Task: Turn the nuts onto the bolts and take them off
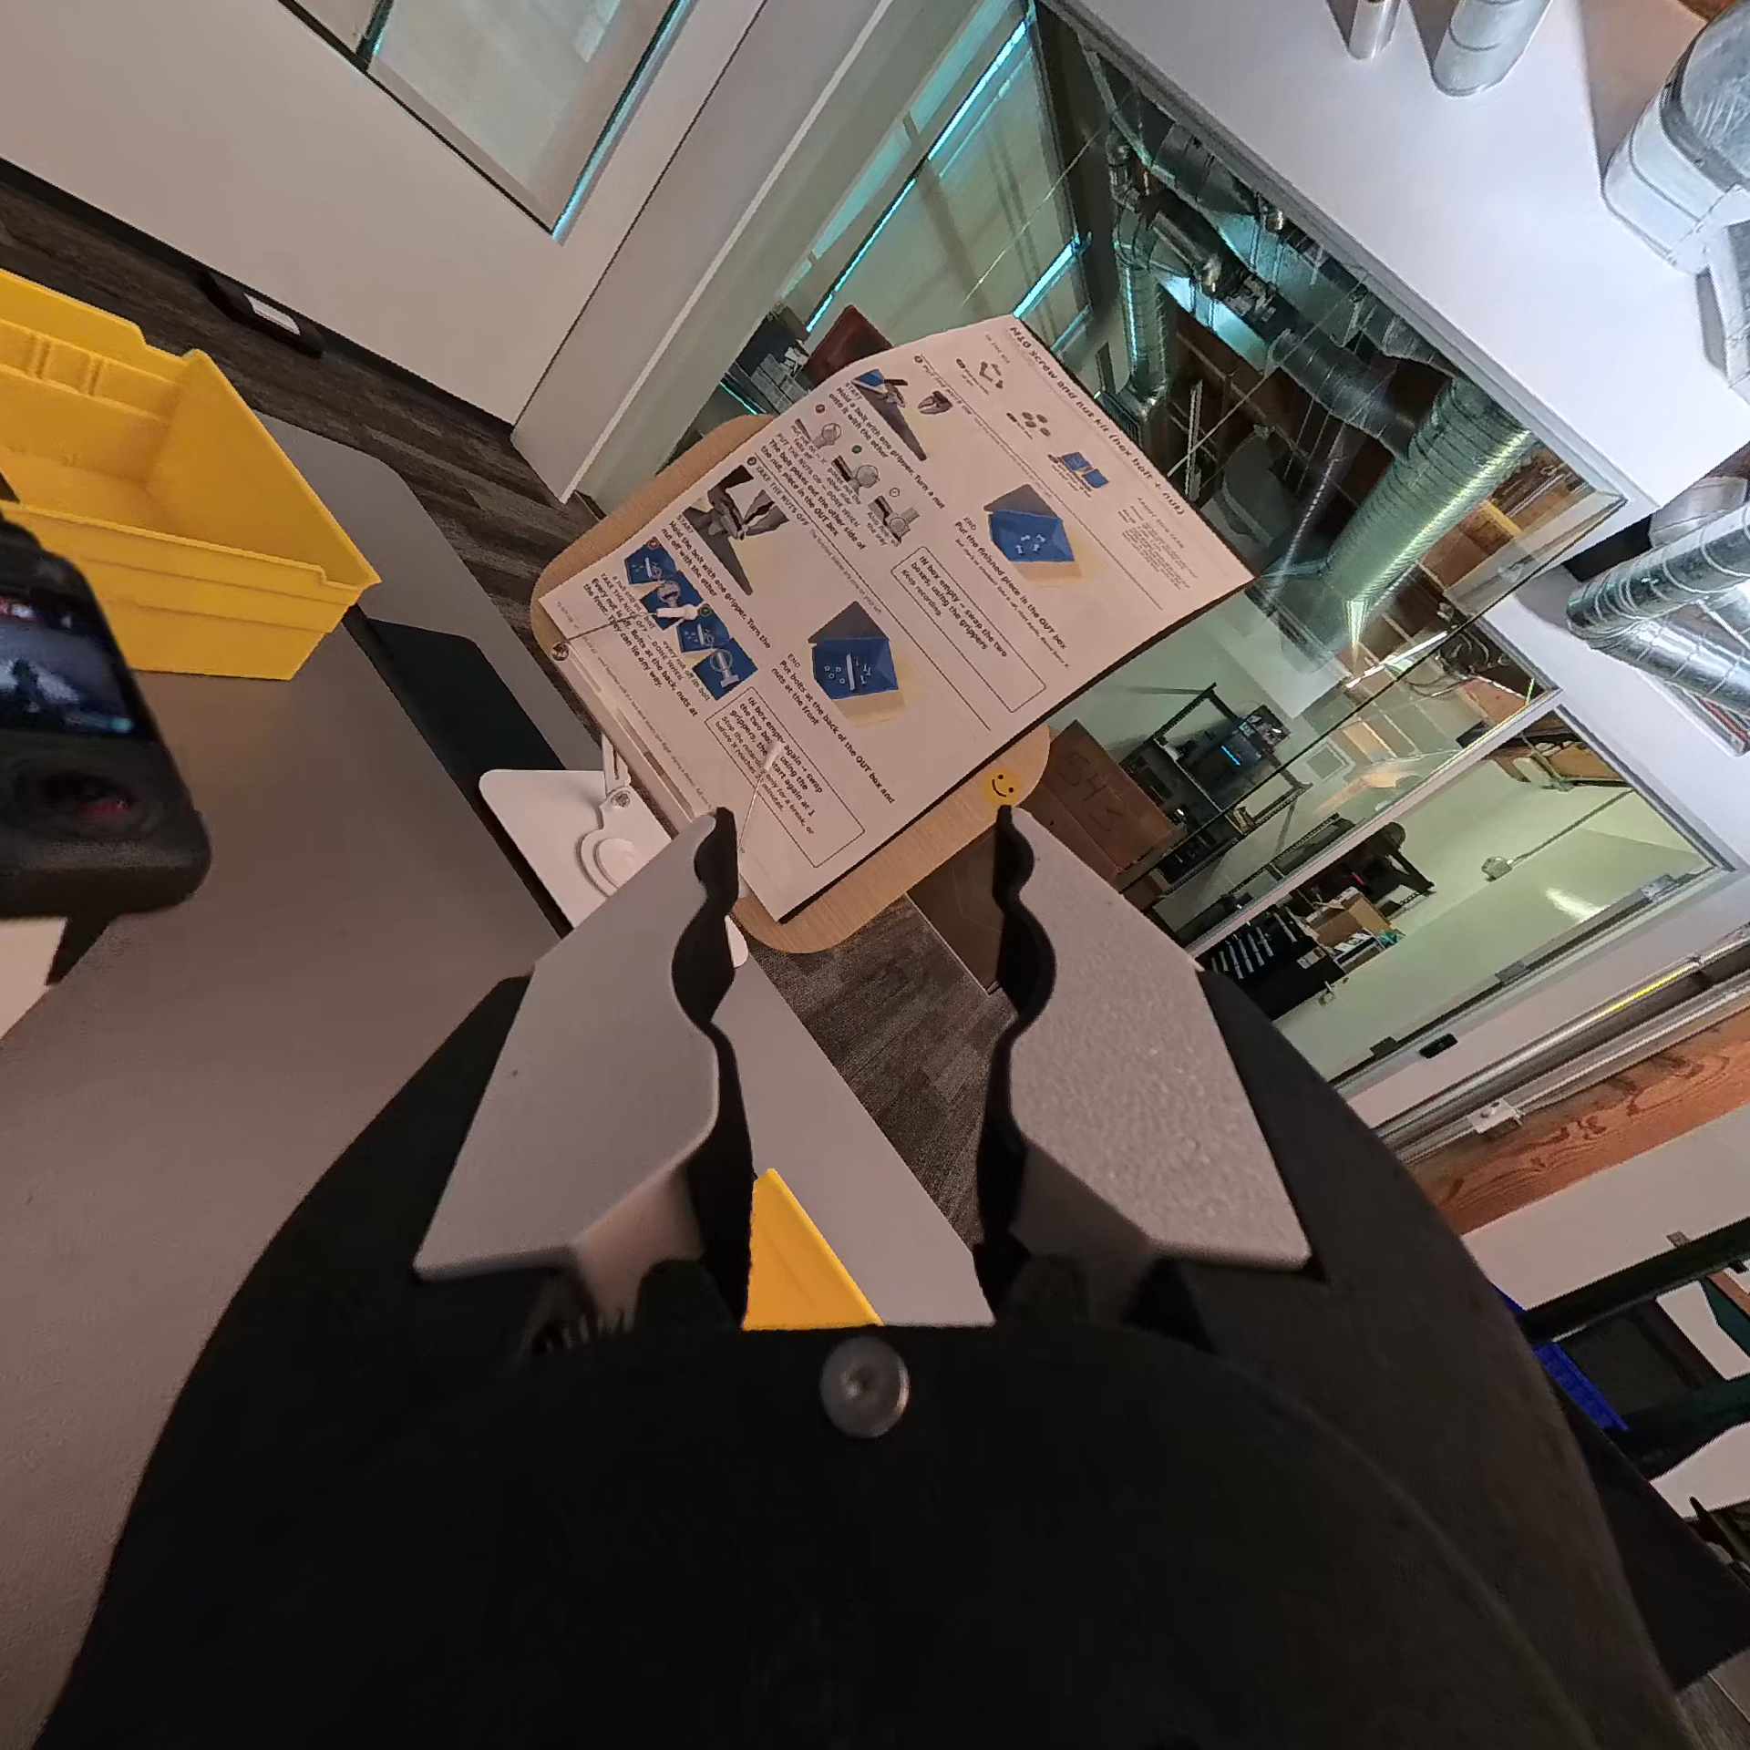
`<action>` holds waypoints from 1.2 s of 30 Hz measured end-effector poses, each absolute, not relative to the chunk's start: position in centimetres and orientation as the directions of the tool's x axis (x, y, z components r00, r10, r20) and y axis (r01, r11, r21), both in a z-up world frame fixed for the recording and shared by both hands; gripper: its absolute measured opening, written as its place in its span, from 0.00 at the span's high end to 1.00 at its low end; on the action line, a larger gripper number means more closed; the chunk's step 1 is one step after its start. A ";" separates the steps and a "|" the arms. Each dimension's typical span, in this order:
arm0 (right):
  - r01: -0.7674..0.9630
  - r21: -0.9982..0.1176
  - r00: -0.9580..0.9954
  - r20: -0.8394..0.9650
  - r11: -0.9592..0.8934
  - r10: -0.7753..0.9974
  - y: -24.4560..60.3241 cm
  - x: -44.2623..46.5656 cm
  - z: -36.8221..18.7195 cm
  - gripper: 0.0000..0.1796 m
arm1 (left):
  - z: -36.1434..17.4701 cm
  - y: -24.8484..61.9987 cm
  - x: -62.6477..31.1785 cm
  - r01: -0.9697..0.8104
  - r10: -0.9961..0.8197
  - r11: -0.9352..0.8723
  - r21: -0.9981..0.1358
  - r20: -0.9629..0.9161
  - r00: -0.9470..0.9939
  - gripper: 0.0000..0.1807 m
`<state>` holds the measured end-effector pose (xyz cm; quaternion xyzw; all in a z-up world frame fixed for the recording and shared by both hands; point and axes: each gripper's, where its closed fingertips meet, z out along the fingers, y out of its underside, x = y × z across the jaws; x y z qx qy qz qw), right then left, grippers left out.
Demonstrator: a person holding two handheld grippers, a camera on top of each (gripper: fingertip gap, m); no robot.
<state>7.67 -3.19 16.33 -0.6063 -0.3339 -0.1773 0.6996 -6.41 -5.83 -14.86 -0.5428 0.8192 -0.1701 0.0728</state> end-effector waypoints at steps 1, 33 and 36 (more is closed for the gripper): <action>0.653 -0.730 0.715 0.682 0.201 0.157 -3.2 7.7 16.3 0.70 | -14.0 -6.0 -6.1 -0.853 -0.915 0.336 -0.399 0.076 -0.396 0.94; 0.721 -0.684 0.662 0.727 0.108 0.185 -0.3 6.7 13.4 0.69 | -12.3 21.3 -26.7 -0.715 -0.821 -0.536 -0.449 0.083 0.564 0.77; 0.727 -0.679 0.656 0.731 0.101 0.187 -0.2 6.7 13.3 0.69 | -13.0 21.4 -26.2 -0.724 -0.823 -0.540 -0.429 0.086 0.562 0.77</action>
